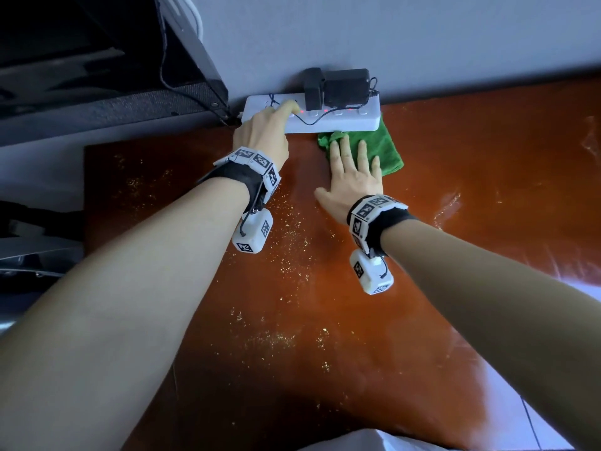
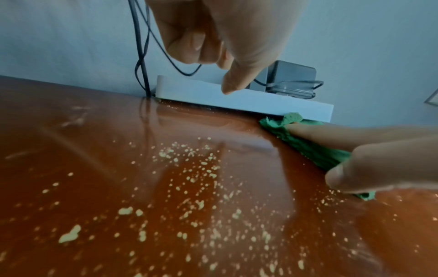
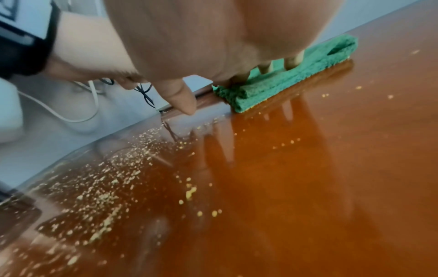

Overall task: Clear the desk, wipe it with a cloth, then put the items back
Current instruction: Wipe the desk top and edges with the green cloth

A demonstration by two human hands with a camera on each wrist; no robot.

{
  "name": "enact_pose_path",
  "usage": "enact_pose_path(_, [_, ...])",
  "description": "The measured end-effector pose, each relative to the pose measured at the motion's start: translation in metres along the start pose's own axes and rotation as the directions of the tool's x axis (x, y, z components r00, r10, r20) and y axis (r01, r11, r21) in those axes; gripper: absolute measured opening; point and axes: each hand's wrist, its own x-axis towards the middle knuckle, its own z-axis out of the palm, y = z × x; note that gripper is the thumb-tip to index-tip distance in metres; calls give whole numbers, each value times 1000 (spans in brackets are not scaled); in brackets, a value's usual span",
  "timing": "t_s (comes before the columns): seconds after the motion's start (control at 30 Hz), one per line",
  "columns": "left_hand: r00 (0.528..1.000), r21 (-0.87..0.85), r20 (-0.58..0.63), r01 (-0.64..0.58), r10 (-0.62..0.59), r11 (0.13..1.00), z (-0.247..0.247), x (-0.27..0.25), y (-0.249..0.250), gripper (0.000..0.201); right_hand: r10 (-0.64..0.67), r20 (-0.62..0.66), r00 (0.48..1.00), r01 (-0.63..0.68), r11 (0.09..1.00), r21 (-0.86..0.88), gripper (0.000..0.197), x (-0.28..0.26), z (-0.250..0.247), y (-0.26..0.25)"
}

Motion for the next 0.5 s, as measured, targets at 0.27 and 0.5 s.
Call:
enact_pose_path(0.27, [998, -110, 34, -41, 45, 993, 13, -46, -16, 68, -42, -138, 990, 49, 998, 48, 80, -4, -6, 29])
enact_pose_path(0.5, [997, -156, 23, -69, 73, 985, 17, -81, -52, 62, 47, -24, 999, -47, 999, 6, 85, 2, 8, -7])
